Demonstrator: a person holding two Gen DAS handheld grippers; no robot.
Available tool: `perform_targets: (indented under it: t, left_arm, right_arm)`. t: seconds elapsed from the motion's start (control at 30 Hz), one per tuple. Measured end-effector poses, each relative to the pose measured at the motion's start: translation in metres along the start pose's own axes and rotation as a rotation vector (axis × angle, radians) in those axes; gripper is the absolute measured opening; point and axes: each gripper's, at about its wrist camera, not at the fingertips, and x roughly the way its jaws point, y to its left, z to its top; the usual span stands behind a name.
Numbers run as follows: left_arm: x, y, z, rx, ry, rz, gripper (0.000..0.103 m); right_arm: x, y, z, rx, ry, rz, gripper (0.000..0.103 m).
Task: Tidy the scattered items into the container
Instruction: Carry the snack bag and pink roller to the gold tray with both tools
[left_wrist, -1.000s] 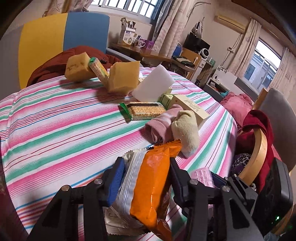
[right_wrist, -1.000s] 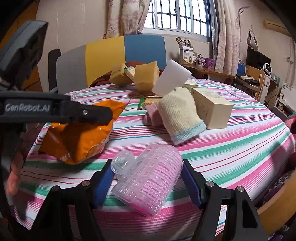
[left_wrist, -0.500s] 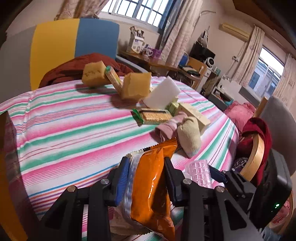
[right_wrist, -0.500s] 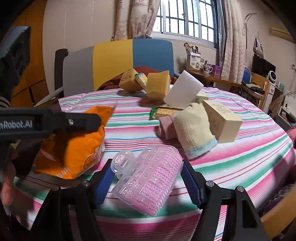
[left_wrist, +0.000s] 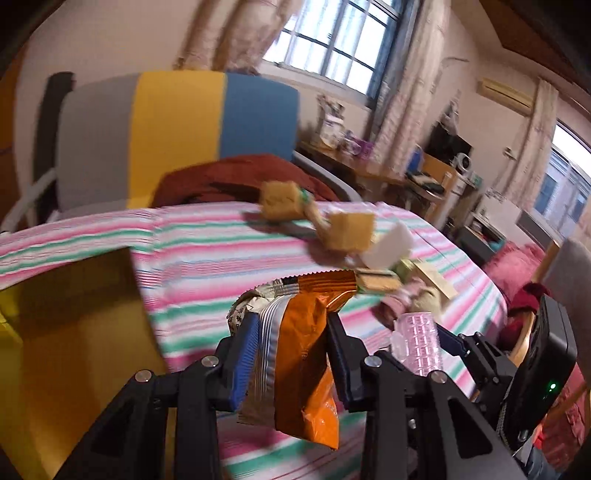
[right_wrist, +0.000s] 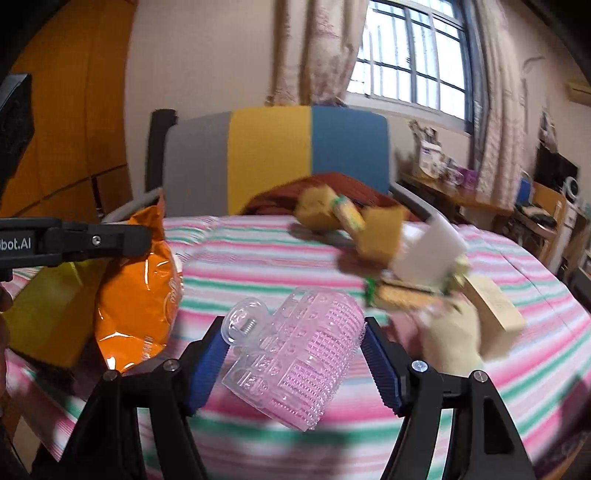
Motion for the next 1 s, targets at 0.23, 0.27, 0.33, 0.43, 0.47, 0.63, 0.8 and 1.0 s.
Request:
perform_targets:
  t: [0.23, 0.27, 0.33, 0.43, 0.47, 0.63, 0.8, 1.0]
  left_arm:
    - [-0.039, 0.062, 0.011, -0.036, -0.037, 0.139, 0.006]
    - [-0.040, 0.070, 0.011, -0.038, -0.038, 0.161, 0.006]
    - [-0.035, 0.087, 0.008, -0.065, -0.014, 0.181, 0.006]
    - [-0.030, 0.108, -0.003, -0.096, 0.020, 0.212, 0.006]
    - [-0.031, 0.114, -0.007, -0.109, 0.023, 0.214, 0.006]
    - [-0.044, 0.127, -0.015, -0.141, 0.007, 0.221, 0.006]
    - [-0.037, 0.117, -0.009, -0.114, 0.013, 0.192, 0.006]
    - [-0.023, 0.082, -0.003, -0.070, 0.018, 0.133, 0.023]
  right_arm:
    - [0.021, 0.055, 0.036, -0.046, 0.002, 0.166, 0.072]
    - [0.030, 0.064, 0.040, -0.040, 0.020, 0.198, 0.072]
    - [0.046, 0.084, 0.047, -0.034, 0.055, 0.249, 0.072]
    - [0.063, 0.109, 0.052, -0.050, 0.094, 0.304, 0.072]
    - [0.070, 0.115, 0.051, -0.031, 0.127, 0.346, 0.072]
    - [0.088, 0.121, 0.049, 0.021, 0.168, 0.373, 0.072]
    - [0.081, 0.092, 0.057, 0.066, 0.118, 0.311, 0.072]
    - [0.067, 0.052, 0.066, 0.110, 0.072, 0.212, 0.072]
